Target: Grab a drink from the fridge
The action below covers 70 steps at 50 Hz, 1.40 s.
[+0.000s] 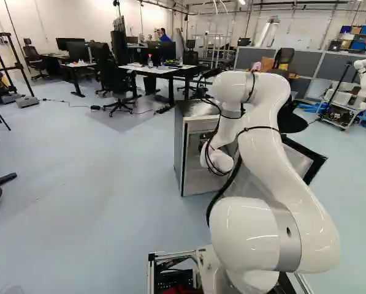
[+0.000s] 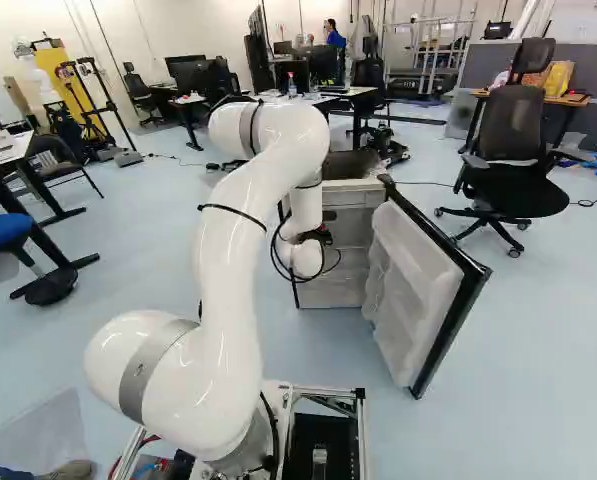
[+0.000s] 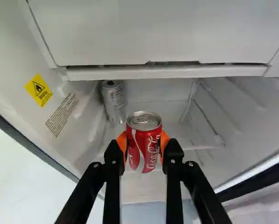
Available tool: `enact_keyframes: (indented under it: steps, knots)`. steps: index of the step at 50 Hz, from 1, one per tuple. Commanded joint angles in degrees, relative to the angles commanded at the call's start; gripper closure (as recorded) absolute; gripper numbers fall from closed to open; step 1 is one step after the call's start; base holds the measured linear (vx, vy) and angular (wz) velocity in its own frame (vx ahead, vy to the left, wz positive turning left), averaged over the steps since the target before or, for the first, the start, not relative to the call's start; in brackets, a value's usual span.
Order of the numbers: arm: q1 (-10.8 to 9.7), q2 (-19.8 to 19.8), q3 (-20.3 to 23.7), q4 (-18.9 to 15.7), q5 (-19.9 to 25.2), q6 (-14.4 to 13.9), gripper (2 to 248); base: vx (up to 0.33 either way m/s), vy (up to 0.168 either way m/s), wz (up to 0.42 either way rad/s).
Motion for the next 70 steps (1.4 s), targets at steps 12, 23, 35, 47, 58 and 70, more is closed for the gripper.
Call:
enact_keyframes:
  steps: [12, 23, 35, 47, 58, 70]
  knots:
    - [-0.5, 4.3, 5.1, 0.0, 0.0, 0.0, 159, 0.0, 0.0, 0.0]
    - [-1.0, 8.3, 9.7, 0.0, 0.0, 0.0, 159, 0.0, 0.0, 0.0]
    - [-1.5, 12.6, 14.5, 0.0, 0.0, 0.0, 159, 0.0, 0.0, 0.0]
    - [-2.1, 17.0, 19.1, 0.0, 0.0, 0.0, 159, 0.0, 0.0, 0.0]
    - [-2.7, 21.1, 23.3, 0.0, 0.0, 0.0, 159, 0.0, 0.0, 0.0]
    - [-3.2, 24.8, 26.5, 0.0, 0.0, 0.0, 159, 0.0, 0.0, 0.0]
